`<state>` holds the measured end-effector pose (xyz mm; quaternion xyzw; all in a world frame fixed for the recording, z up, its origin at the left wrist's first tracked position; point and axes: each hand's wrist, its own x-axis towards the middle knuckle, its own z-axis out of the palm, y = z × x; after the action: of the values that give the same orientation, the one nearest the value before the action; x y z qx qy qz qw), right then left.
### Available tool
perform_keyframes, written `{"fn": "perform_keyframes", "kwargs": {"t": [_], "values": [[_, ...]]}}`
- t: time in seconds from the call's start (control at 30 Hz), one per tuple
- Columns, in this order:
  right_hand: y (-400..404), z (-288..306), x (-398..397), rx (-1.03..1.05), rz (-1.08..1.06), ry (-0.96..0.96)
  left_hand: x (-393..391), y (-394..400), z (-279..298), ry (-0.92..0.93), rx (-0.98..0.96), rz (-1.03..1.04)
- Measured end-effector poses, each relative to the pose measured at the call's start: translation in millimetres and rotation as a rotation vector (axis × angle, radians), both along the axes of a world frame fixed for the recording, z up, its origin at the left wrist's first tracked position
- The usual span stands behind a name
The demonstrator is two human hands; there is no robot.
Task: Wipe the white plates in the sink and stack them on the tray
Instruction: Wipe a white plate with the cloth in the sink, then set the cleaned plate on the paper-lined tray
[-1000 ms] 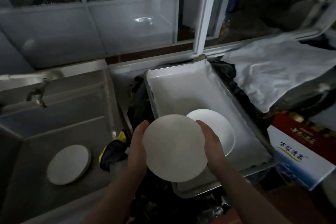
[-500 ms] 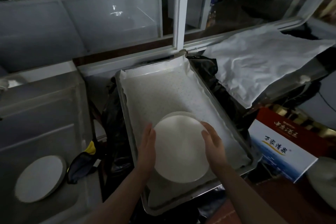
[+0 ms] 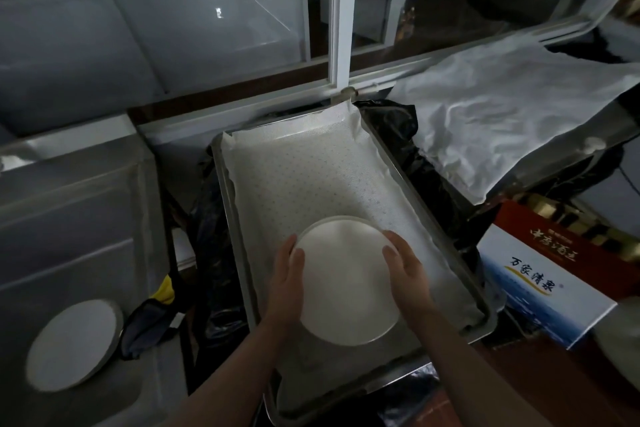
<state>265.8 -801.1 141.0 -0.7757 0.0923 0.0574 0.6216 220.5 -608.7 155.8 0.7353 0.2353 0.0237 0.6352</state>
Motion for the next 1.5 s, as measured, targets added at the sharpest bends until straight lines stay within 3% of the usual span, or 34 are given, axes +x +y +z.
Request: {"fn": "perform_keyframes", "kwargs": {"t": [0.6,0.87,1.03,1.2,1.5], "values": [[3,0,7,-0.143,0.036,-0.081,8,6,-2,0.031,0.074,-0.057],[17,8,-12,-0.421,0.025,-0.334,-4,22,9,-0.024,-0.02,-0.133],[55,17,-27,-0.658,0.124,-0.489,-23,51,24,-0.136,-0.061,-0.159],[117,22,-50,-0.797,0.294,-0.556,-47,108,36,-0.202,0.063,-0.16],[256,33,-101,-0.876,0.519,-0.641,-111,246,26,-0.097,0.345,-0.175]]}}
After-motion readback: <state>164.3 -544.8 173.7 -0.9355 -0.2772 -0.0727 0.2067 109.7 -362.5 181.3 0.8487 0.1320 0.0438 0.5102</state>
